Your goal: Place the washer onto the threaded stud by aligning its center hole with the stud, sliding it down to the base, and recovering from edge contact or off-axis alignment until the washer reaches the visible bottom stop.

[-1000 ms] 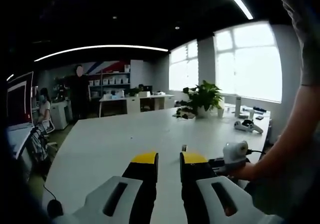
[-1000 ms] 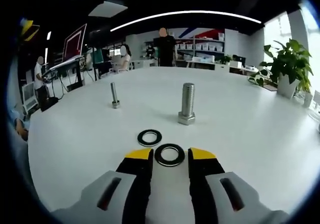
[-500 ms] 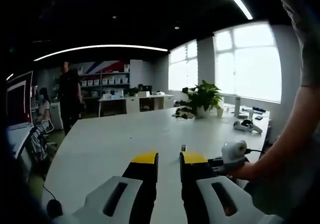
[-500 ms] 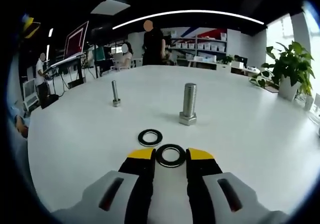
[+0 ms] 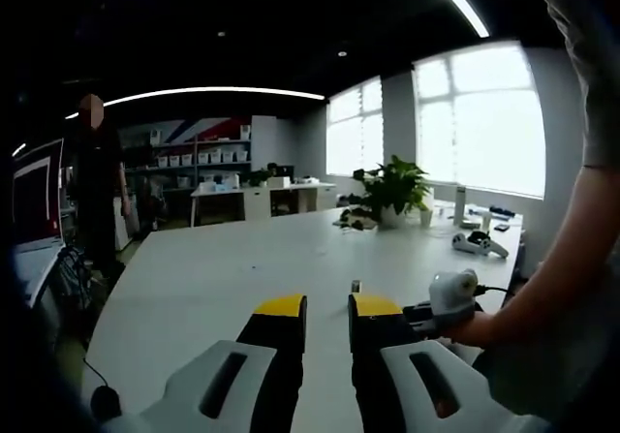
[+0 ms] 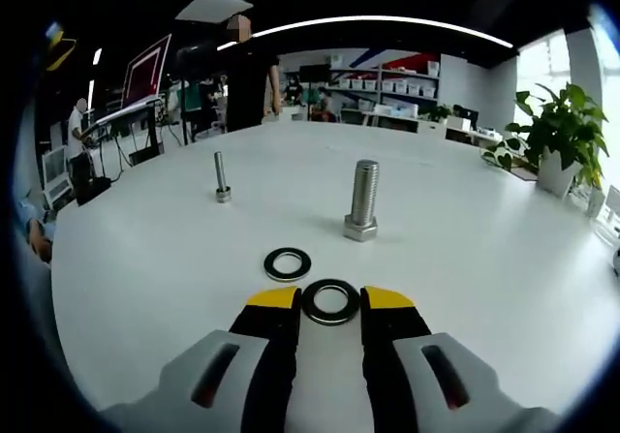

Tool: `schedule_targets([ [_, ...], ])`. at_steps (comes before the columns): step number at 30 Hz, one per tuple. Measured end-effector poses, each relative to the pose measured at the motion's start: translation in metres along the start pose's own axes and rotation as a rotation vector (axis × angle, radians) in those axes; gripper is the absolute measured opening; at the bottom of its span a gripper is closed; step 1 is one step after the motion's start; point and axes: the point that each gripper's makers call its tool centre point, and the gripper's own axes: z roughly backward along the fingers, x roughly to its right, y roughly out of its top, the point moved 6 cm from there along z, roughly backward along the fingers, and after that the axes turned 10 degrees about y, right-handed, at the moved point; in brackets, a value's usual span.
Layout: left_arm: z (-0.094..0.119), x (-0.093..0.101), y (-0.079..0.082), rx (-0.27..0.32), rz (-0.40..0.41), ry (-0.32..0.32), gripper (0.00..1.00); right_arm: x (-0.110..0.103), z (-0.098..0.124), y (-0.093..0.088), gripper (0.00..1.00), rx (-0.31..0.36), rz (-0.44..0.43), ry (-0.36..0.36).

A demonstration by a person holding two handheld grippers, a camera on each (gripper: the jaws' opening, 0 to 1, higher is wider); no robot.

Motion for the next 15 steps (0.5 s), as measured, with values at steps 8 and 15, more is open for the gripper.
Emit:
schedule_targets([
  [8, -0.0001, -0.0007, 0.0001, 0.002, 0.000, 0.000, 0.15, -0.0013, 0.0003, 0.0056, 0.26, 0.000, 0.009, -0.002],
  [15, 0.0001, -0.0011, -0.0001, 0.002, 0.001, 0.001, 0.15, 0.0011, -0.0015, -0.0027, 0.17, -0.024, 0.015, -0.004],
])
